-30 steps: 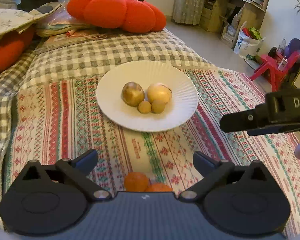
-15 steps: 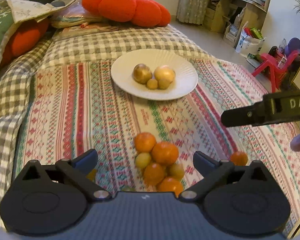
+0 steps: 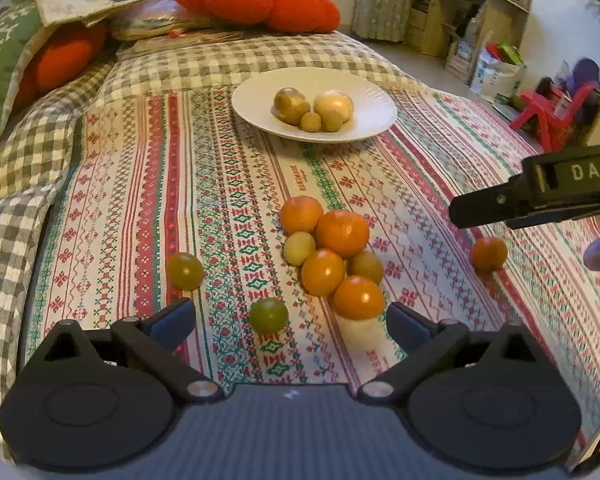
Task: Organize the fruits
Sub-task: 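Withdraw both tools from the plate back toward the remaining fruits, then grasp the small green fruit with the left tool while the right tool moves toward a tangerine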
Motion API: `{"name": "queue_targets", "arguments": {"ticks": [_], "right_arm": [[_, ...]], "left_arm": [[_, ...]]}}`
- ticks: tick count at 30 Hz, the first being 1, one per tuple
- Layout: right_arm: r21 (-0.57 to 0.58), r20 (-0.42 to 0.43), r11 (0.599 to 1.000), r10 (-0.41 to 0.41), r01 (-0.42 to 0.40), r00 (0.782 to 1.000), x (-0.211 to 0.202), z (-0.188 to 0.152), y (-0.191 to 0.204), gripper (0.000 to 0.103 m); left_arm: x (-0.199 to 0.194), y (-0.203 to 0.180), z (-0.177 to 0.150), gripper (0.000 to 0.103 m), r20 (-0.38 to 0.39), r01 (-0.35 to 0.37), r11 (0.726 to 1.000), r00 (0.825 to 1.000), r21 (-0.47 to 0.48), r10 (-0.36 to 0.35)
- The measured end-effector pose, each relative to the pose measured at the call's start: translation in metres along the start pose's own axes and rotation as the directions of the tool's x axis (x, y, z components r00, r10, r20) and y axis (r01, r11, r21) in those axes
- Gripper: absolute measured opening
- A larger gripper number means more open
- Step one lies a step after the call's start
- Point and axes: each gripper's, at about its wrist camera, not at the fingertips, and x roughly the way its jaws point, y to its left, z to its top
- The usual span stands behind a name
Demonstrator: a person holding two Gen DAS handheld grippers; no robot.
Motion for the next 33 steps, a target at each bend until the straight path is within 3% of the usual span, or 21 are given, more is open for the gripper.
{"name": "queue_targets", "arguments": {"ticks": [6,14,18,23,28,33], "right_arm": [[0.001,-0.021,1.0,0.005,-0.005,1.0,0.01,-0.015,0.002,0.09],[-0.028,-0.065,1.0,0.007,-0.008,0.998,0.026,-0.032,0.011,0.09],[-0.043,-0.058,0.999,-0.011,0.009,0.998,0.028,-0.033,0.012,0.09],[-0.059,-0.063,0.998,-0.031,0.027,0.998,0.032,-0.034,0.011,0.09],[-0.083,-0.064,0.996,-0.034,0.029,0.997,0.036,-0.035,0.012,0.09],[-0.096,-0.067,0.995,-0.039,0.032,0.997,0.038,-0.036,0.013,0.09]], "left_arm": [[0.006,0.005,-0.016,0.087,0.002,0.013,0.999,1.0,0.044,-0.013],[0.024,0.021,-0.027,0.084,0.003,-0.038,0.998,0.999,0.04,0.037],[0.032,0.023,-0.026,0.067,0.012,-0.051,0.998,0.999,0.038,0.051],[0.042,0.019,-0.023,0.054,0.014,-0.019,0.999,1.0,0.046,0.019],[0.047,0.014,-0.019,0.031,0.016,0.015,0.999,1.0,0.046,-0.015],[0.05,0.014,-0.017,0.017,0.006,0.019,0.999,1.0,0.034,-0.02]]}}
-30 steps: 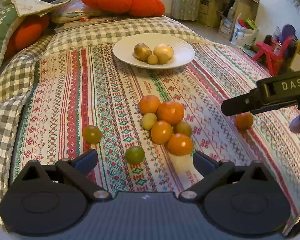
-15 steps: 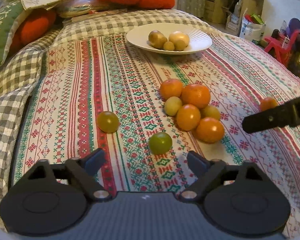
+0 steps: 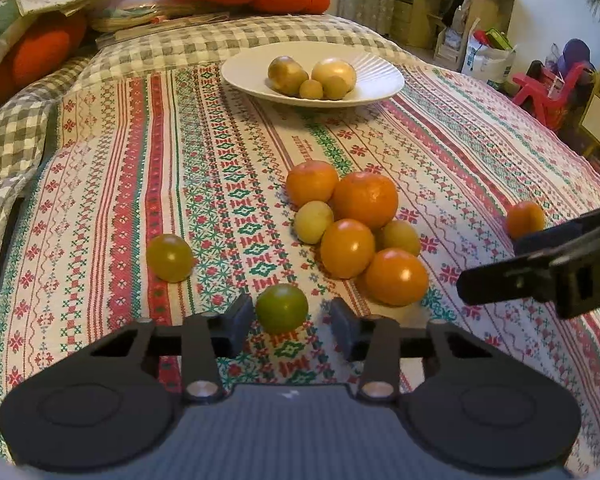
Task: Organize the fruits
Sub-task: 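Grasp the small green fruit with the left tool while the right tool moves toward a tangerine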
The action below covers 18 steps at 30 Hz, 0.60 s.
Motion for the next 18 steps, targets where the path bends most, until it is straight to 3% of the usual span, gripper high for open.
{"name": "queue_targets", "arguments": {"ticks": [3,13,18], "right_arm": [[0.001,0.004,1.0,0.0,0.0,1.0,0.0,0.0,0.0,0.09],[-0.031,-0.005,0.999,0.011,-0.012,1.0,0.007,0.0,0.011,0.085],[-0.064,-0.029,0.998,0.024,-0.025,0.999,0.018,0.0,0.027,0.08]], "left_arm": [[-0.001,0.003,0.001,0.005,-0.002,0.001,1.0,1.0,-0.017,-0.001],[-0.015,0.019,0.001,0.005,-0.012,0.018,0.994,1.0,-0.107,-0.02],[-0.019,0.024,-0.005,0.005,-0.045,0.001,0.995,0.999,-0.095,-0.006]]}}
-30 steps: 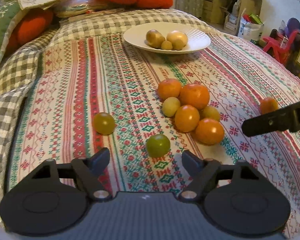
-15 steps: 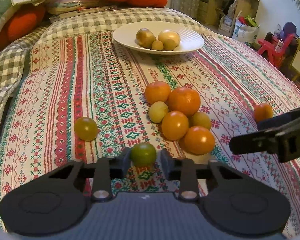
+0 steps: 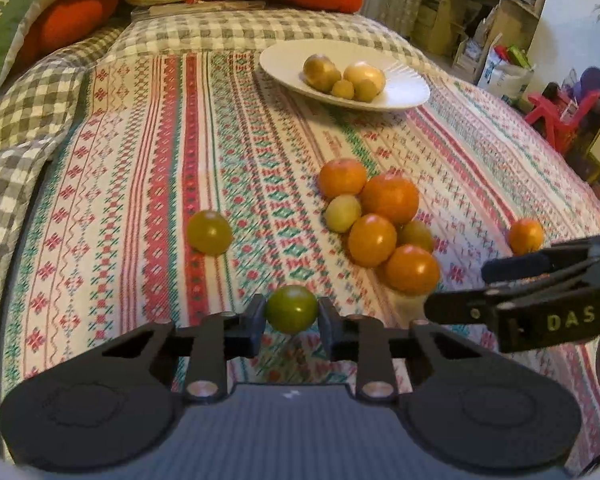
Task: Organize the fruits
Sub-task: 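Grasp the small green fruit with the left tool while the right tool moves toward a tangerine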
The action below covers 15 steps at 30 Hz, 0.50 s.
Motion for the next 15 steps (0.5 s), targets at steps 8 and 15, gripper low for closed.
{"name": "queue_targets", "arguments": {"ticks": [8,15], "right_arm": [[-0.046,0.021,0.999,-0.017,0.018,1.0,0.009,0.004,0.017,0.063],[-0.063,0.031,0.998,-0.024,0.026,0.999,0.01,0.006,0.02,0.039]], "left_arm": [[-0.001,0.01,-0.007,0.005,-0.03,-0.002,1.0,1.0,-0.015,0.001],[0.0,0.012,-0.006,0.005,-0.03,0.014,0.999,0.999,-0.034,-0.015]]}}
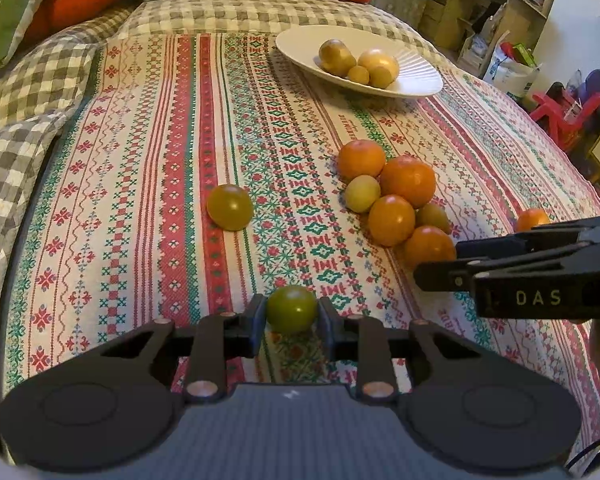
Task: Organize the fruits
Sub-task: 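Grasp the small green fruit with the left tool while the right tool moves toward a tangerine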
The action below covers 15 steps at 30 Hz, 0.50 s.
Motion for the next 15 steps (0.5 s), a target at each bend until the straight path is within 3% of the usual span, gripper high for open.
{"name": "queue_targets", "arguments": {"ticks": [3,15], "right_arm": [[-0.002,-0.007,1.0,0.022,-0.022,1.0,-0.0012,-0.0003,0.0004,0.028],[0.029,-0.006,0.997,0.069,-0.068,0.998,-0.0097,0.0002,-0.0069,0.024]], "left_arm": [[0.001,-0.0006,0.0007,0.005,0.0,0.004,1.0,1.0,-0.003,-0.004],[0.002,-0.0003,0.0022,0.005,-0.001,0.017,1.0,1.0,-0.019,-0.017]]}}
